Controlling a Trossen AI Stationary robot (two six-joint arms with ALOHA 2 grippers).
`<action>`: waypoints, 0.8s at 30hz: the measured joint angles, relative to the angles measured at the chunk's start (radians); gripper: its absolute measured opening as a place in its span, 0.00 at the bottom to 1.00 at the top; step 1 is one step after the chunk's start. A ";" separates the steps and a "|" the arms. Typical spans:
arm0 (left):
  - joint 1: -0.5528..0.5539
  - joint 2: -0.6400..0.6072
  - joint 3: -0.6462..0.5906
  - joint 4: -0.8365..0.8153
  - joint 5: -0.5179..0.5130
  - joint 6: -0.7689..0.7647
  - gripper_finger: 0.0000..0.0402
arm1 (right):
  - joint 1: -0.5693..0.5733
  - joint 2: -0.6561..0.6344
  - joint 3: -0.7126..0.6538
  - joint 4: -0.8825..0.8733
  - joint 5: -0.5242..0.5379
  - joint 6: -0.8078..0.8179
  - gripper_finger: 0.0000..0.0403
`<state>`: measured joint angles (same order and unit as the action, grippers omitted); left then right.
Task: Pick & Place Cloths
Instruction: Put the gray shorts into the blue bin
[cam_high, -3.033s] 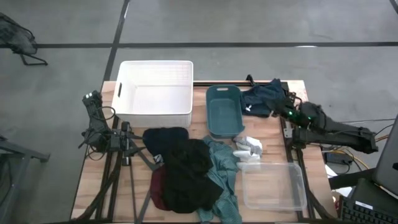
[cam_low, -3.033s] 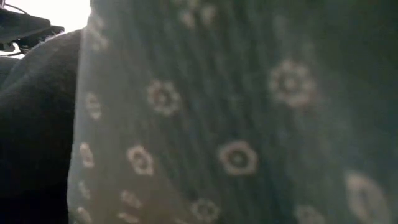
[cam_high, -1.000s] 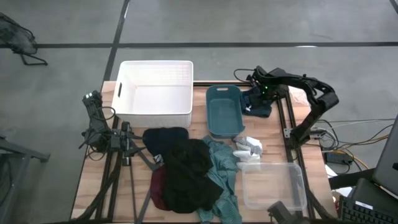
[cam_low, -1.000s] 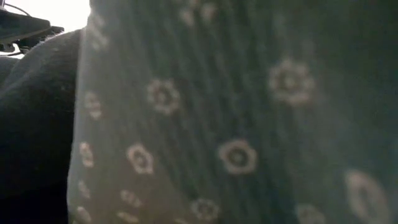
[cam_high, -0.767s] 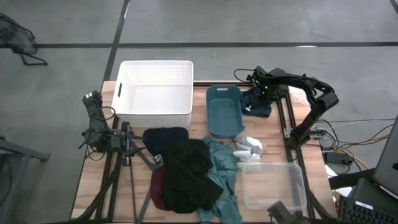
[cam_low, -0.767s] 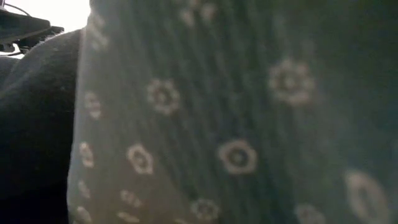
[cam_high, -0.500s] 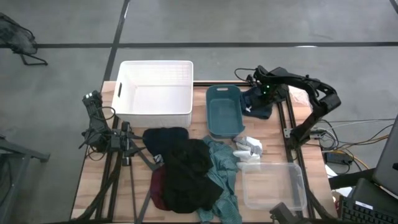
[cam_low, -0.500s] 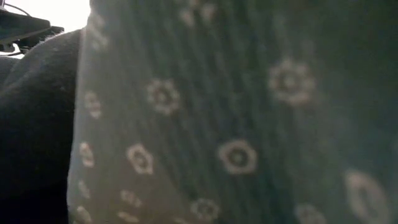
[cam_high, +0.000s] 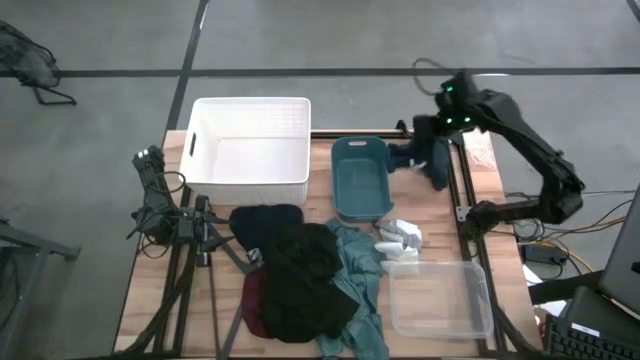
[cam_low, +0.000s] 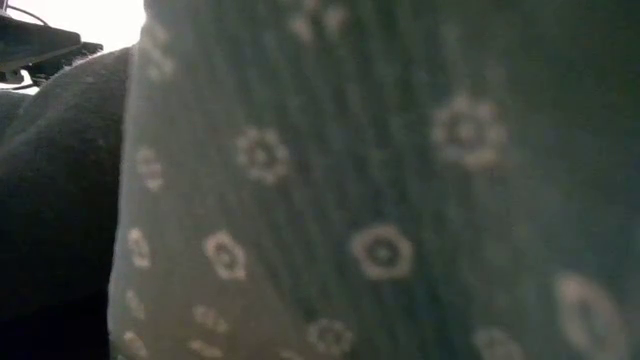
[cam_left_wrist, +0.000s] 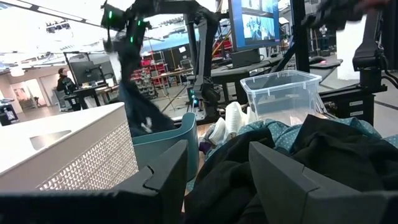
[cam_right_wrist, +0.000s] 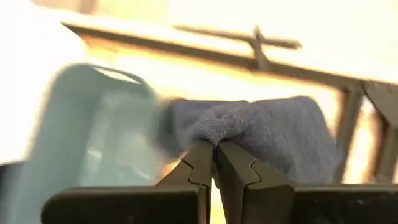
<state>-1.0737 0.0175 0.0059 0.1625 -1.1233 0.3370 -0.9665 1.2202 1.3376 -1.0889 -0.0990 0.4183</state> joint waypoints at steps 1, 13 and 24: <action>0.000 0.000 0.000 0.000 0.000 0.000 0.44 | 0.008 -0.010 0.030 0.003 -0.026 0.020 0.02; 0.000 0.000 0.000 0.000 0.000 0.000 0.44 | 0.094 0.008 0.316 0.188 -0.353 0.145 0.02; 0.000 0.000 0.000 0.000 0.000 0.000 0.44 | 0.201 0.055 0.333 0.235 -0.453 0.211 0.02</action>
<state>-1.0737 0.0176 0.0060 0.1622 -1.1233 0.3369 -0.7651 1.2747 1.6704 -0.8537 -0.5518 0.6293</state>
